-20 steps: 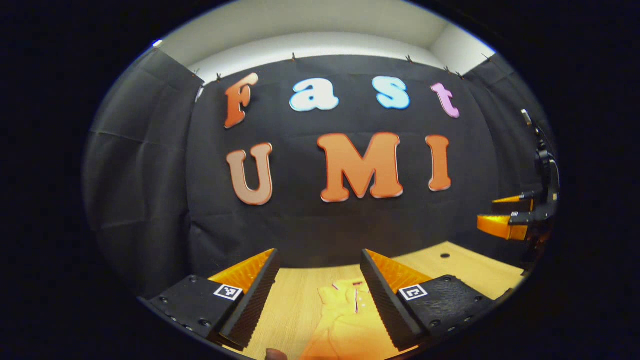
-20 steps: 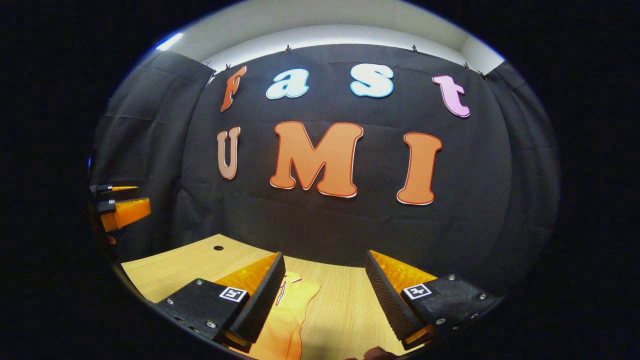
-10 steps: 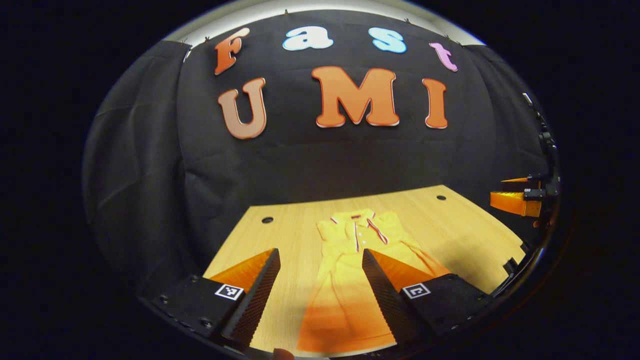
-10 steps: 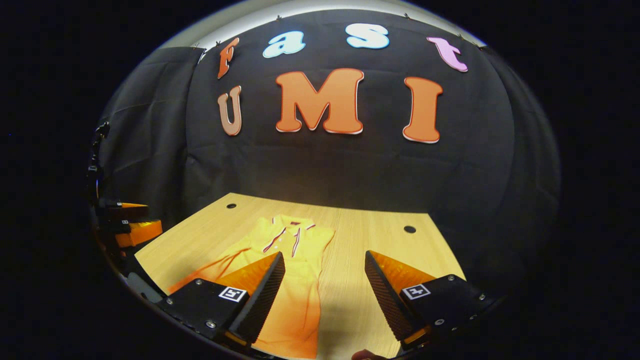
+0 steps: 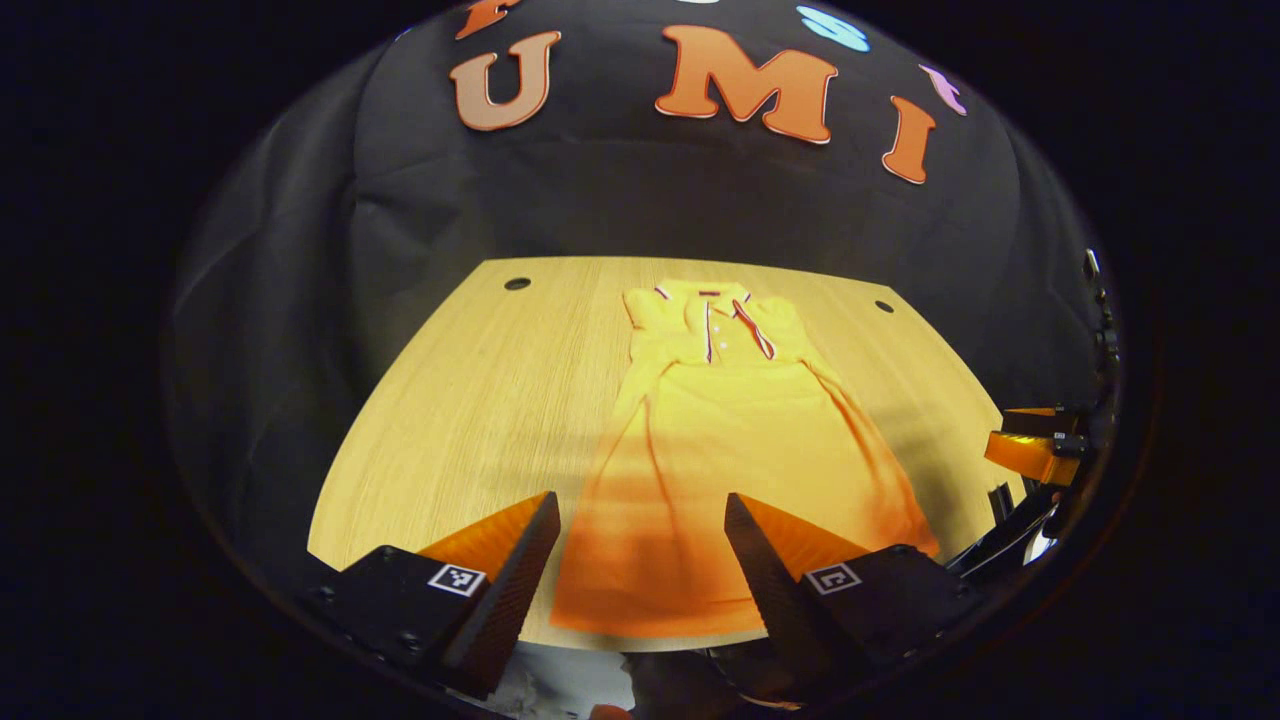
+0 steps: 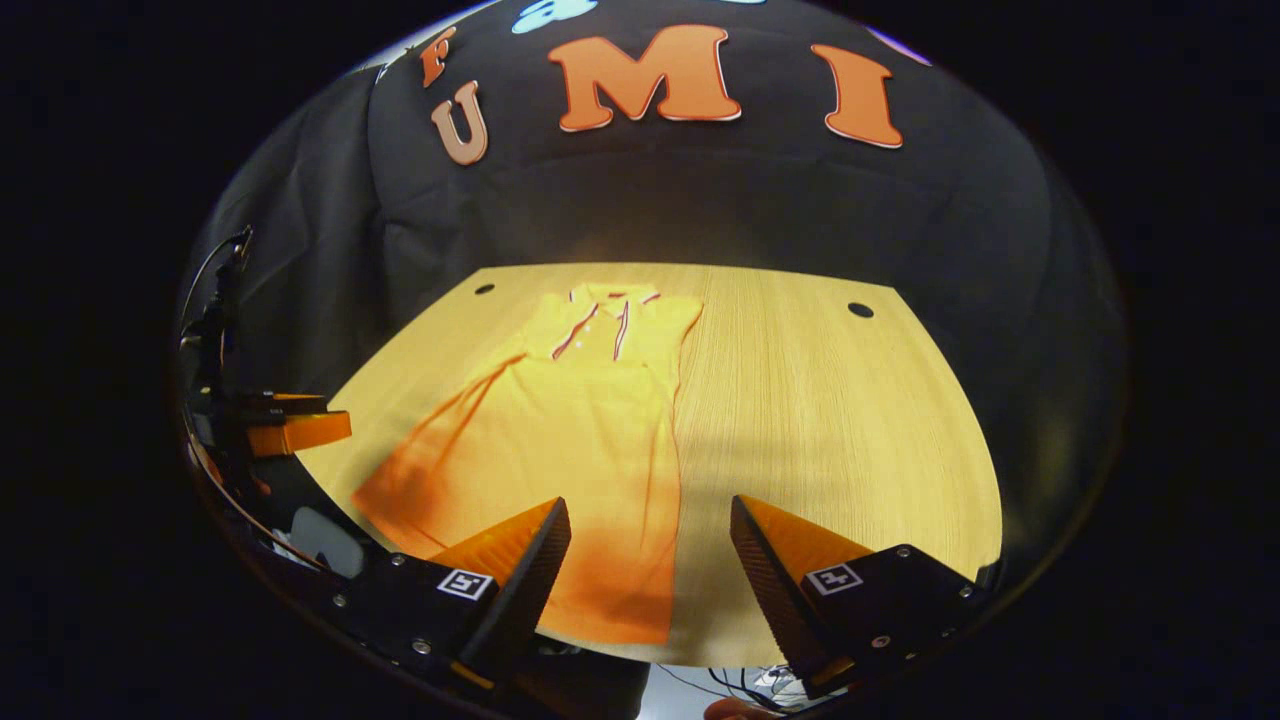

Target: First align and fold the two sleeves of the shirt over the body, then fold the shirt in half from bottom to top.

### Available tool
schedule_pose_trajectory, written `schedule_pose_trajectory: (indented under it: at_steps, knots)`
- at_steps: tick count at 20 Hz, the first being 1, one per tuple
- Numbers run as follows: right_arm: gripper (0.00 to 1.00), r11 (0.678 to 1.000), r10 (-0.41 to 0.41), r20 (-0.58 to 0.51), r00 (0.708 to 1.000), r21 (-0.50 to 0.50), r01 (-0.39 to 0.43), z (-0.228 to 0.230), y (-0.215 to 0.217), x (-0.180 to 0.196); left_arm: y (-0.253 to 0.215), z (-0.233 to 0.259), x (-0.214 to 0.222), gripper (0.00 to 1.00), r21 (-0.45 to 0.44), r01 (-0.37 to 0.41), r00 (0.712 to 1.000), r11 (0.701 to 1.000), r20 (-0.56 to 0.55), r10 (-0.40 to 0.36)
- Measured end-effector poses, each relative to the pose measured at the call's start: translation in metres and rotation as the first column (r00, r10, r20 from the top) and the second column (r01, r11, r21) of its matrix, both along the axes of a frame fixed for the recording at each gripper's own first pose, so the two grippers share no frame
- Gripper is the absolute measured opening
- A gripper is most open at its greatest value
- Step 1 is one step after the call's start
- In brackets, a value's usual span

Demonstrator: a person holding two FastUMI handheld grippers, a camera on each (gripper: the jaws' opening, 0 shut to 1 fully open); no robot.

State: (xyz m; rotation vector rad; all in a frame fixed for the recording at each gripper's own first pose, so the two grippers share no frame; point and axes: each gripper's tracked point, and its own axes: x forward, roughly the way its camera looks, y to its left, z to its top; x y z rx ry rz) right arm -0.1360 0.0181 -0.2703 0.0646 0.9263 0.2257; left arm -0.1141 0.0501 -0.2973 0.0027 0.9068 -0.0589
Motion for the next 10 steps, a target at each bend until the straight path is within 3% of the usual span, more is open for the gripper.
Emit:
schedule_pose_trajectory:
  at_steps: [5,10]
  knots:
    - [0.98,1.000,0.002,-0.170,0.985,0.009,0.000,-0.050,0.011,-0.049,0.018,-0.048,-0.026,1.00,-0.001,-0.021,0.991,1.000,-0.135,0.021]
    - [0.98,1.000,-0.005,-0.286,0.958,-0.017,0.000,-0.072,0.024,-0.069,0.026,-0.086,-0.051,0.99,-0.028,-0.045,0.969,0.999,-0.243,0.037]
